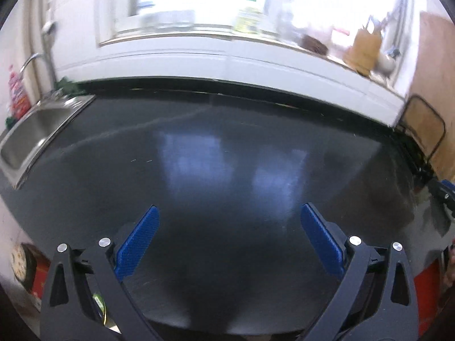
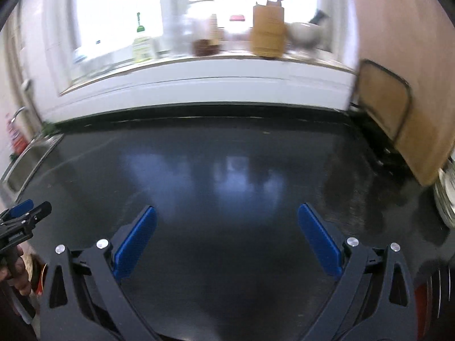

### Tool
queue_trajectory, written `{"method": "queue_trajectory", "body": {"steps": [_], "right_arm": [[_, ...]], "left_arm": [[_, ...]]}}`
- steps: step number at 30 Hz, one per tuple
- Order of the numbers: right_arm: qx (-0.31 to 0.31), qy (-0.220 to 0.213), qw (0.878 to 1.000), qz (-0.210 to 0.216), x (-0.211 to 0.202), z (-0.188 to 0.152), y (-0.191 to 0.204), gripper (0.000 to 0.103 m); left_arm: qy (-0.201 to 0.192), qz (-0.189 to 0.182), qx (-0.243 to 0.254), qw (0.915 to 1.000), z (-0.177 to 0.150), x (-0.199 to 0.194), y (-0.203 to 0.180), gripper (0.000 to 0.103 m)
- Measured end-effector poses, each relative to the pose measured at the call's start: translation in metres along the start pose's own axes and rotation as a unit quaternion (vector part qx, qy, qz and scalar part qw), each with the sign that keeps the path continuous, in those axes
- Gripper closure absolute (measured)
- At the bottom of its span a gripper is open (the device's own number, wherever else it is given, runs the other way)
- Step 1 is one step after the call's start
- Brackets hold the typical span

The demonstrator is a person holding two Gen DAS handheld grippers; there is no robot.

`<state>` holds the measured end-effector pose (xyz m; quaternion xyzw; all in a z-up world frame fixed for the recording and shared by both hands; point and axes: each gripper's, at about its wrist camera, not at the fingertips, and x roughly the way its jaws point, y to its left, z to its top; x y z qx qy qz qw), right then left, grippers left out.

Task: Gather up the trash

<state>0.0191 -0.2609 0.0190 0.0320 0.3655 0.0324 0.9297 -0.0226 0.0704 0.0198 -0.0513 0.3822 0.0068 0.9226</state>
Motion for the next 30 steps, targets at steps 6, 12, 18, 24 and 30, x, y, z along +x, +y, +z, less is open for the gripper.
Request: {"method": "queue_trajectory", "body": {"steps": [6,12,18,24,30], "right_arm": [[0.015,0.008,1.0,-0.003,0.009,-0.005,-0.017,0.007],[0.012,0.01,1.0,0.002,0.008,-0.005,-0.014,0.007],[0.009,0.009,1.0,0.007,0.009,-0.002,-0.009,0.007],[0.005,0.01,1.0,0.01,0.01,-0.002,-0.005,0.007],[0.002,0.01,1.0,0.011,0.008,-0.004,-0.001,0.007]], "left_arm": [[0.015,0.011,0.028,0.9994,0.006,0.02,-0.024,0.007],[0.028,0.016,0.026,0.9992,0.009,0.026,-0.023,0.007],[0.027,0.02,0.03,0.999,0.008,0.026,-0.021,0.007],[0.03,0.018,0.028,0.999,0.007,0.027,-0.02,0.007],[0.029,0.017,0.027,0.9991,0.007,0.026,-0.02,0.007]]}}
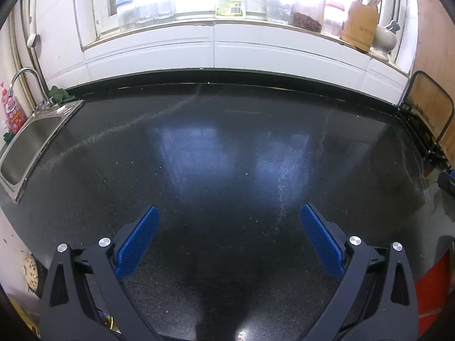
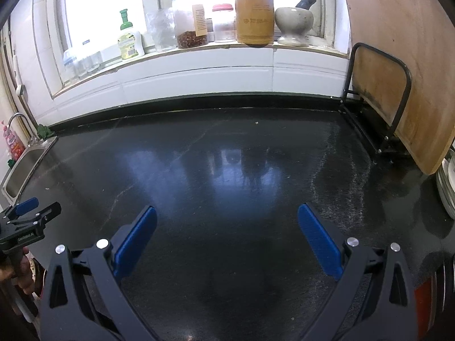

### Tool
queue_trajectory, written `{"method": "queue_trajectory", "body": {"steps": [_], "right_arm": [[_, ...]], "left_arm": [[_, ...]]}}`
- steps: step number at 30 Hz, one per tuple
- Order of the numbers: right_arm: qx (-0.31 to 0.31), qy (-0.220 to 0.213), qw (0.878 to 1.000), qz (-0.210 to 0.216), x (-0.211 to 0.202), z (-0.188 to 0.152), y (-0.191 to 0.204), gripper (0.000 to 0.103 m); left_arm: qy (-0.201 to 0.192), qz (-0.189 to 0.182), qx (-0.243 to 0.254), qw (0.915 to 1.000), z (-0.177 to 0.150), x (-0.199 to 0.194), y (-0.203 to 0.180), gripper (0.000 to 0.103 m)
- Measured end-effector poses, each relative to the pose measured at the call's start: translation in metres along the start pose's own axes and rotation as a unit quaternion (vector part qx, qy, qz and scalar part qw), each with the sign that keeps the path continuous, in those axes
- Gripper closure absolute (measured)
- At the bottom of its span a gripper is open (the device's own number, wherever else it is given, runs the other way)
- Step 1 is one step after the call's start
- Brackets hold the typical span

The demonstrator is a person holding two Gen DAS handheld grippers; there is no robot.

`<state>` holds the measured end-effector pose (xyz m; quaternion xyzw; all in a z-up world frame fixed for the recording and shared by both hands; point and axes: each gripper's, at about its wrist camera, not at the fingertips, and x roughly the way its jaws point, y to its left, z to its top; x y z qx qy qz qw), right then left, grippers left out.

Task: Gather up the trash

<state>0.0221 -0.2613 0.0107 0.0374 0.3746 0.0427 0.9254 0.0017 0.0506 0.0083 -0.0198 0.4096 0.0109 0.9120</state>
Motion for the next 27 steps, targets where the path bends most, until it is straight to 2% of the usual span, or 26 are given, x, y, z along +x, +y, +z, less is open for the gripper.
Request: {"method": "queue_trajectory", "body": {"steps": [27], "right_arm": [[0.001,0.006,1.0,0.002,-0.0003,-0.0039,0.0011,0.007]], "left_arm": [[-0.001,-0.006,0.001,1.0,-0.0012,-0.0046,-0.0001,0.007]]}}
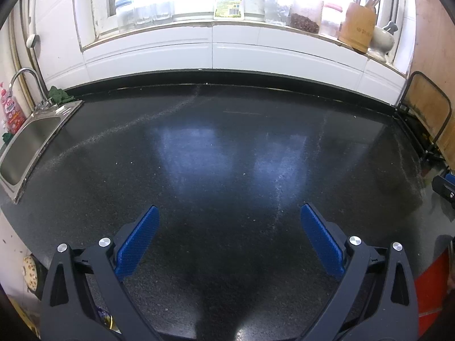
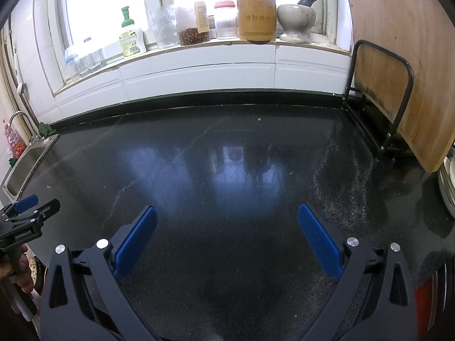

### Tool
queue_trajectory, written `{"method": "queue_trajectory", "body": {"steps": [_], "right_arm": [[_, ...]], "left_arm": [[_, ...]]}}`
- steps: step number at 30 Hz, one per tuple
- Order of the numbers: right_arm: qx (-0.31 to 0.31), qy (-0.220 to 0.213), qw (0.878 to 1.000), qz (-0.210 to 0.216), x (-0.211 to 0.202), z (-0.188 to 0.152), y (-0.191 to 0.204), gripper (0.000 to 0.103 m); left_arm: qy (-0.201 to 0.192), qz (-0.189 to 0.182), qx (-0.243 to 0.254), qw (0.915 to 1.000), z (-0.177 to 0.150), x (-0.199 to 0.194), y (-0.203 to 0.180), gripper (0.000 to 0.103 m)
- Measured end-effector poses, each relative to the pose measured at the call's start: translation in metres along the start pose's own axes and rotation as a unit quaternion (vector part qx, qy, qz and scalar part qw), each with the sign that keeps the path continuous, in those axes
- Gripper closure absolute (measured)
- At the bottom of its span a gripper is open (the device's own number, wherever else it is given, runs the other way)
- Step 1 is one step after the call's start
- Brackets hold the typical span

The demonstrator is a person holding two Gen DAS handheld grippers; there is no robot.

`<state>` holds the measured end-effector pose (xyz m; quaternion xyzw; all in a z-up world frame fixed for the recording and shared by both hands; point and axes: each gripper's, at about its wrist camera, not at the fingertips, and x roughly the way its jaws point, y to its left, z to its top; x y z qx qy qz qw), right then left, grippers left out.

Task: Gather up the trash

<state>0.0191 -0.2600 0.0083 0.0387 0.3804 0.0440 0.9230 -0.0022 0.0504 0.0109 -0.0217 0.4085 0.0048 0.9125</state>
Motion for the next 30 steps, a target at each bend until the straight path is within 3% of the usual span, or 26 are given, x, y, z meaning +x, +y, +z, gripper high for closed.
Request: {"method": "queue_trajectory", "body": {"steps": [30], "right_arm": [[-0.005,0.004,1.0,0.003,0.0052,0.002,0.0022,0.007]], "left_arm": [[0.002,0.007,0.012,0.9999,0.0012,0.0034,-0.005,0.007]]}}
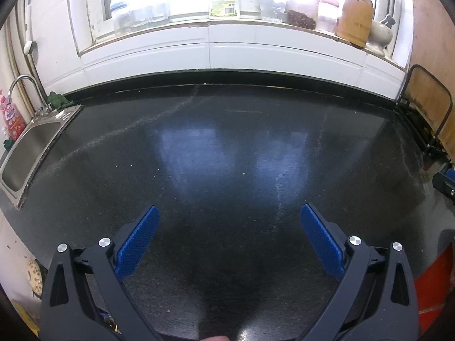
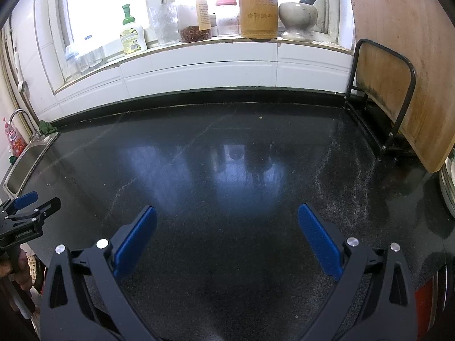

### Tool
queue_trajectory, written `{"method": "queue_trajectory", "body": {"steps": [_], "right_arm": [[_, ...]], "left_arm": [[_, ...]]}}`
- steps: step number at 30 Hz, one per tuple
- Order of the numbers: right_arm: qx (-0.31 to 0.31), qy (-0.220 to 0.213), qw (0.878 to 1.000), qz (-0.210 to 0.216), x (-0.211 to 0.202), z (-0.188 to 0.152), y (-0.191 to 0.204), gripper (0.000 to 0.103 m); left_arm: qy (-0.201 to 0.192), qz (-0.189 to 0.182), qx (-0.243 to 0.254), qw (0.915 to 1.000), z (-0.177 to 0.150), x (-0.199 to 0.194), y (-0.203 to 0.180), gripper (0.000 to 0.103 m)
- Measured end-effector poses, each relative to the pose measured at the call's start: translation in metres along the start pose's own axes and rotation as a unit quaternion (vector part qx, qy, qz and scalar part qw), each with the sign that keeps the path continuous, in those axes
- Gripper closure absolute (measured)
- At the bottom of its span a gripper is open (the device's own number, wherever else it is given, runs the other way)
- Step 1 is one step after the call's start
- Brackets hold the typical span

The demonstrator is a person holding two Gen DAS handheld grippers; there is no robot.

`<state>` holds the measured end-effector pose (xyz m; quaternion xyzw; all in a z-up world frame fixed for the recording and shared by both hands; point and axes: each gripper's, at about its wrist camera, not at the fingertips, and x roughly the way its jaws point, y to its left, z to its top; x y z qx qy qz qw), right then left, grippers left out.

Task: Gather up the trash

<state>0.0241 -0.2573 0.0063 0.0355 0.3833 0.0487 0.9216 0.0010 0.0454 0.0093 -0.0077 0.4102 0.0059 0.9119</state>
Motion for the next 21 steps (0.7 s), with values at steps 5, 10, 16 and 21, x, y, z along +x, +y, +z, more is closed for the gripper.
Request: {"method": "queue_trajectory", "body": {"steps": [5,10,16,21], "right_arm": [[0.0,0.001,1.0,0.001,0.0008,0.001,-0.0003,0.007],[0.0,0.001,1.0,0.001,0.0004,0.0007,-0.0001,0.007],[0.0,0.003,1.0,0.0,0.0015,-0.0005,0.0005,0.007],[0.001,0.006,1.0,0.001,0.0055,-0.0022,-0.0019,0.007]], "left_arm": [[-0.004,0.0,0.0,1.0,-0.0009,-0.0019,0.0011,0.007],[-0.007,0.004,0.004,1.0,-0.0003,-0.0034,0.0001,0.007],[-0.005,-0.002,0.002,1.0,0.0017,-0.0021,0.0004,0.007],[0.001,-0.01,0.0,0.9999,0.0033,0.0047,0.0033,0.007]]}}
